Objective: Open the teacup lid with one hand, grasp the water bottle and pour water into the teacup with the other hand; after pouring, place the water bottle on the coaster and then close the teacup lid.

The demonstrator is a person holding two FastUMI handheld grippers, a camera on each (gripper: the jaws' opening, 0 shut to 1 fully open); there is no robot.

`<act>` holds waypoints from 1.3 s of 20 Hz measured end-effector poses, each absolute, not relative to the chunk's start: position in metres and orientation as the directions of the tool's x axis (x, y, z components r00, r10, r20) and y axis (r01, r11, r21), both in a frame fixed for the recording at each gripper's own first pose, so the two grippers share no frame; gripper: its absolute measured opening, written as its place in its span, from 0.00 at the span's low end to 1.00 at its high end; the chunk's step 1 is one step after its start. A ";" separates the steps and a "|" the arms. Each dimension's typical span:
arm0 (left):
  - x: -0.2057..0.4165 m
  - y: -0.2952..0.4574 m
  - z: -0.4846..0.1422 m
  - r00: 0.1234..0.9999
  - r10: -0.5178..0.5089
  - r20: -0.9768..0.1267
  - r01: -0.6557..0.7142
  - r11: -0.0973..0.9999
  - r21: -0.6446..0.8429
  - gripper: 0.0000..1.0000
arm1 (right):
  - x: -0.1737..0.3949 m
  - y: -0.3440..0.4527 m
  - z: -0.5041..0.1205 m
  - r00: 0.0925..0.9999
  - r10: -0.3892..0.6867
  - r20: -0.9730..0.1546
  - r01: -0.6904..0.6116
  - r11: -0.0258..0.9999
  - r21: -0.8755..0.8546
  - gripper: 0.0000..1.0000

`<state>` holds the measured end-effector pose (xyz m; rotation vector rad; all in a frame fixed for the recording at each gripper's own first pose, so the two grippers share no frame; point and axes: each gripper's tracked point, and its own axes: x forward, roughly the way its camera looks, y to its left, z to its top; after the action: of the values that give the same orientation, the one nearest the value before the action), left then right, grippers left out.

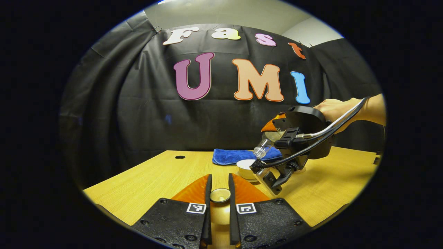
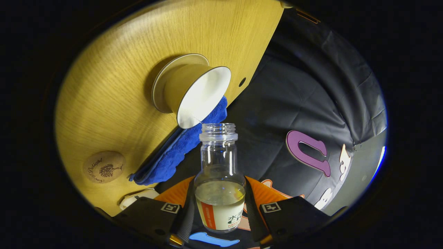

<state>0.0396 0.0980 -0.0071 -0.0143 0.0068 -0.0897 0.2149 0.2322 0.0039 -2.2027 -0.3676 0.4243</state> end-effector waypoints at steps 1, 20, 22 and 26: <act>0.040 0.098 -0.007 0.996 -0.090 -0.006 0.090 0.996 -0.014 0.17 | 0.215 0.233 0.004 0.899 0.401 -0.174 0.116 -0.603 -0.790 0.69; 0.041 0.102 -0.006 0.997 -0.077 -0.006 0.077 0.997 -0.008 0.17 | 0.221 0.148 0.005 0.894 0.385 -0.229 -0.447 0.798 -0.403 0.71; 0.040 0.101 -0.006 0.997 -0.077 -0.006 0.077 0.997 -0.008 0.17 | 0.222 0.139 -0.007 0.905 0.378 -0.195 -0.415 0.885 -0.213 0.71; 0.040 0.102 -0.007 0.997 -0.077 -0.007 0.077 0.997 -0.009 0.17 | 0.227 0.140 -0.004 0.940 0.332 -0.084 -0.334 0.942 -0.013 0.70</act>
<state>0.0399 0.1017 -0.0065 -0.0090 0.0071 -0.0772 0.2274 0.1396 -0.0045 -0.0267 0.0807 0.3400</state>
